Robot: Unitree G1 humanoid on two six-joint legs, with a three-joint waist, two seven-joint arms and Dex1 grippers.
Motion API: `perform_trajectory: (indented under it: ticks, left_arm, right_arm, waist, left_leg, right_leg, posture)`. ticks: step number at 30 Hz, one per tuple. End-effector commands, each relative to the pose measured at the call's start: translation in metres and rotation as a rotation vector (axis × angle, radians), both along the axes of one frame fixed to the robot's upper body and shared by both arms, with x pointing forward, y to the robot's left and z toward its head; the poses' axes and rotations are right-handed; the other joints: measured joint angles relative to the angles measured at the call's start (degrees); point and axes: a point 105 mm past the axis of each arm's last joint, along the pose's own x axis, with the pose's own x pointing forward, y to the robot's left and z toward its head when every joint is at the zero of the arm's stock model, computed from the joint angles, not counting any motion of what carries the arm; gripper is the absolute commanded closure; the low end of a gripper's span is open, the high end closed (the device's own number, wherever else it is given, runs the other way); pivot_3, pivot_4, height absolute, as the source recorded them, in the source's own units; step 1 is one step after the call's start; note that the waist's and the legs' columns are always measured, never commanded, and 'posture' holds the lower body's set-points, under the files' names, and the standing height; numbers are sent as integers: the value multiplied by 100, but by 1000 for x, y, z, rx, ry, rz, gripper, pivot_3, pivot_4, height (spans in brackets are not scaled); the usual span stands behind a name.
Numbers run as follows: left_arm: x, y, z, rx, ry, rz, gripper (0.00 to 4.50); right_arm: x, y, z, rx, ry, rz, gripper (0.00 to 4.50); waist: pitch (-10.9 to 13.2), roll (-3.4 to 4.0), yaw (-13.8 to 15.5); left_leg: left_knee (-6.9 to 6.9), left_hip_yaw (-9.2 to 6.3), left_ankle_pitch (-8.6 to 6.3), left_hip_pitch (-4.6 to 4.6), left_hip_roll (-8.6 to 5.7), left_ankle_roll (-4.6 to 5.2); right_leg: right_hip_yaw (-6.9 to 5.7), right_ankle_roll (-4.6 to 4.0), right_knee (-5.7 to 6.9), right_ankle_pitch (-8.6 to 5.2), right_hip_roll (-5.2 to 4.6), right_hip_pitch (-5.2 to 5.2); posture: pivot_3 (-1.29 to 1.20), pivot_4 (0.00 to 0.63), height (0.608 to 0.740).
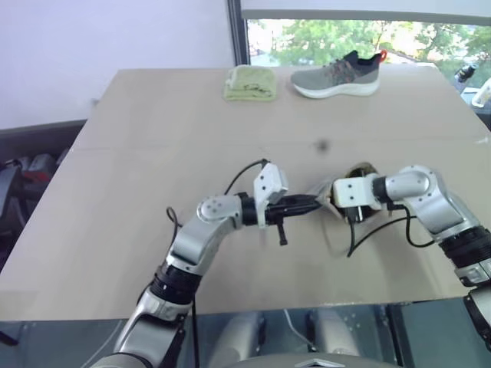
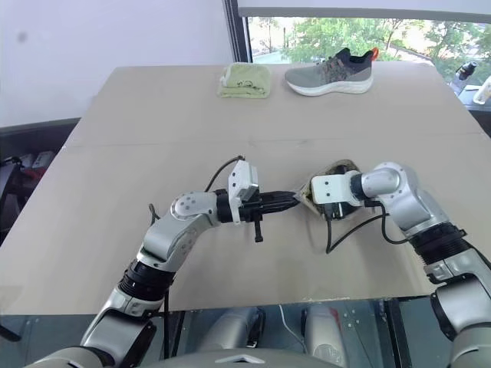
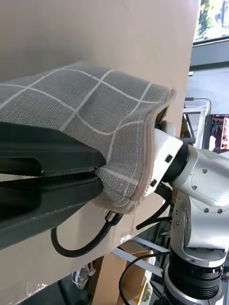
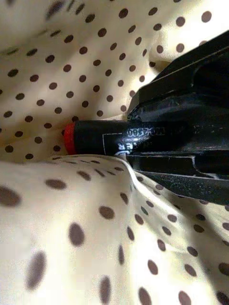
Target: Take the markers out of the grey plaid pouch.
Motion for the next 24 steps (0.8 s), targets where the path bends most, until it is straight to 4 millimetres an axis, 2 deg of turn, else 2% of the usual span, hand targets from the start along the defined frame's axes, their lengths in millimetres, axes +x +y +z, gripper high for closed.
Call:
perform_trajectory:
  ticks: [1, 3, 7, 12, 17, 19, 24]
  left_arm:
    - [6, 6, 1, 32, -96, 33, 4500]
    - [14, 18, -7, 86, -145, 72, 4500]
    - [23, 31, -12, 103, -155, 120, 4500]
    - [31, 38, -11, 103, -164, 150, 4500]
    - [34, 41, -10, 106, -171, 161, 4500]
    - [36, 44, -9, 107, -174, 172, 4500]
    - [48, 60, 1, 96, -206, 263, 4500]
  right_arm:
    - [-6, -6, 31, 139, -1, -45, 4158]
    - [-21, -5, 51, 295, 82, -78, 4158]
    - [-50, -4, 72, 404, 211, -69, 4158]
    - [-62, 1, 93, 533, 273, -81, 4158]
    - [-62, 4, 120, 763, 302, -77, 4158]
    - [-54, -2, 136, 866, 271, -103, 4158]
    - [-26, -40, 159, 989, 147, -283, 4158]
  waist:
    - [0, 1, 13]
    - [1, 1, 36]
    - [3, 5, 66]
    - [3, 5, 70]
    - [4, 4, 72]
    - [4, 4, 68]
    - [4, 4, 72]
  left_leg:
    - [-1, 0, 0, 0, 0, 0]
    - [-2, -1, 0, -1, 1, 0]
    - [-8, -5, -1, -6, 3, 0]
    - [-5, -10, -2, -7, 2, 1]
    - [-5, -9, -2, -10, 2, 2]
    - [-6, -9, -2, -10, 1, 2]
    - [-5, -8, -1, -10, 0, 2]
  right_leg:
    - [0, 0, -1, 0, 0, 0]
    - [1, 0, -1, 0, -2, -1]
    - [-1, -1, -7, 0, -21, -4]
    - [-8, -1, -11, 0, -23, 0]
    - [-8, -1, -12, 0, -25, -1]
    - [-6, -1, -11, 0, -26, -1]
    - [-8, -1, -11, 0, -26, -1]
  posture:
    - [0, 150, 740]
    - [0, 150, 740]
    - [0, 150, 740]
    - [0, 150, 740]
    - [0, 150, 740]
    - [0, 150, 740]
    - [0, 150, 740]
